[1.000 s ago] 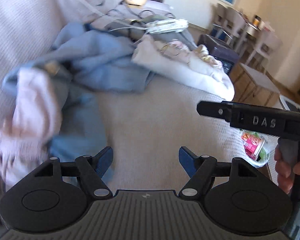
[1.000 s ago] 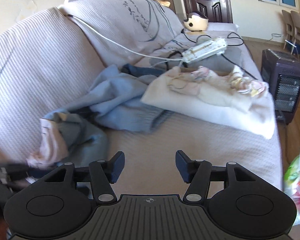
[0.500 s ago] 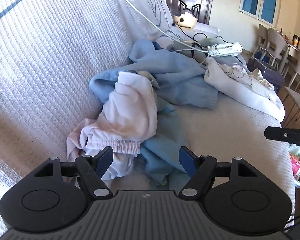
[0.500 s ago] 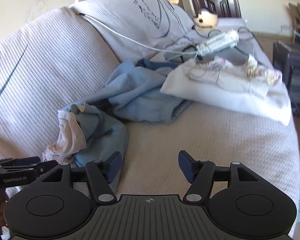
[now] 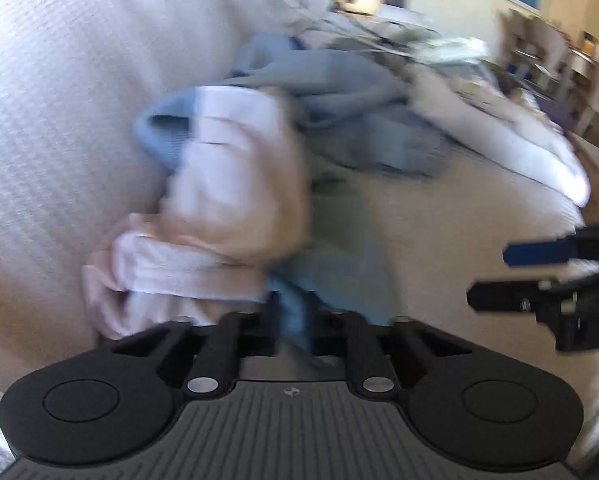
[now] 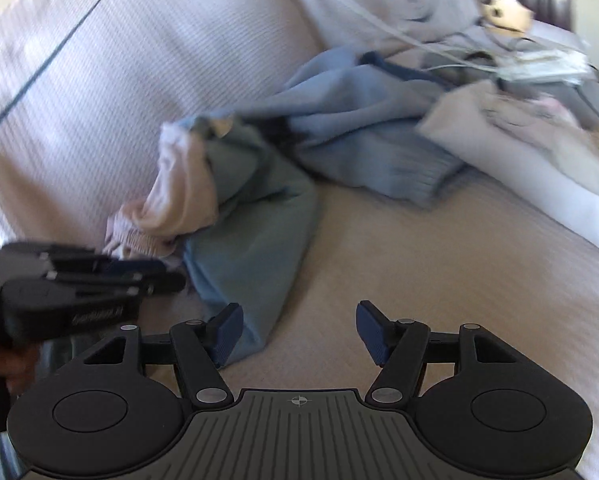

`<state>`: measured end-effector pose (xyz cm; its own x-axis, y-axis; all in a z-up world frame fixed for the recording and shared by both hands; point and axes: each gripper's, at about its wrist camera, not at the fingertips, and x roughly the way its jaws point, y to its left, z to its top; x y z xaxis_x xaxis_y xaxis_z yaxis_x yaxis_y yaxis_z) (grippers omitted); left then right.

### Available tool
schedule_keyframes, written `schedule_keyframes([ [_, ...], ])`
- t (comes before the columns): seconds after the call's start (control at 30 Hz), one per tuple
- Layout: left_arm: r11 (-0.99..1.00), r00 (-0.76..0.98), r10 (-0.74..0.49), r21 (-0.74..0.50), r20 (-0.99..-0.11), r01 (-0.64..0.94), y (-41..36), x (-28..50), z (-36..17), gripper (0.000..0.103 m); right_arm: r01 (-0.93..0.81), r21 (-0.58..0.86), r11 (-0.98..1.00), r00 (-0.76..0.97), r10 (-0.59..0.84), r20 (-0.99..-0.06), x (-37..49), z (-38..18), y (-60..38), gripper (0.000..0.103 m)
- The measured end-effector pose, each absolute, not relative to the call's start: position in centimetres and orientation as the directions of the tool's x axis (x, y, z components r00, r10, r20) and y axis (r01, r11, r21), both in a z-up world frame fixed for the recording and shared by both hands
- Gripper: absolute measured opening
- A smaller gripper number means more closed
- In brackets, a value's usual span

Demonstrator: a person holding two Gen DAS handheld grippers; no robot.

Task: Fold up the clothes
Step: 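Reach both grippers to the light blue sweatshirt and grasp it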

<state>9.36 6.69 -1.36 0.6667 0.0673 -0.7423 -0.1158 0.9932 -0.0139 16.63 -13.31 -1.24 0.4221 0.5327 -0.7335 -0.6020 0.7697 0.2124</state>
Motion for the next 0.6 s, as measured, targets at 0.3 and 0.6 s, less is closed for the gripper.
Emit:
schedule_keyframes([
  [0.3,0.969,0.64,0.123,-0.048,-0.758,-0.244,11.9,10.9,-1.4,0.002,-0.566,0.371,0.737,0.283,0.596,-0.751,22.3,-6.7,-7.8,0.065],
  [0.6,0.959,0.635,0.086,-0.109,-0.768,-0.263,12.0,10.6,-1.7,0.003,-0.588,0.311,0.746,0.269,0.543,-0.796,22.7,-7.1,-6.4,0.006],
])
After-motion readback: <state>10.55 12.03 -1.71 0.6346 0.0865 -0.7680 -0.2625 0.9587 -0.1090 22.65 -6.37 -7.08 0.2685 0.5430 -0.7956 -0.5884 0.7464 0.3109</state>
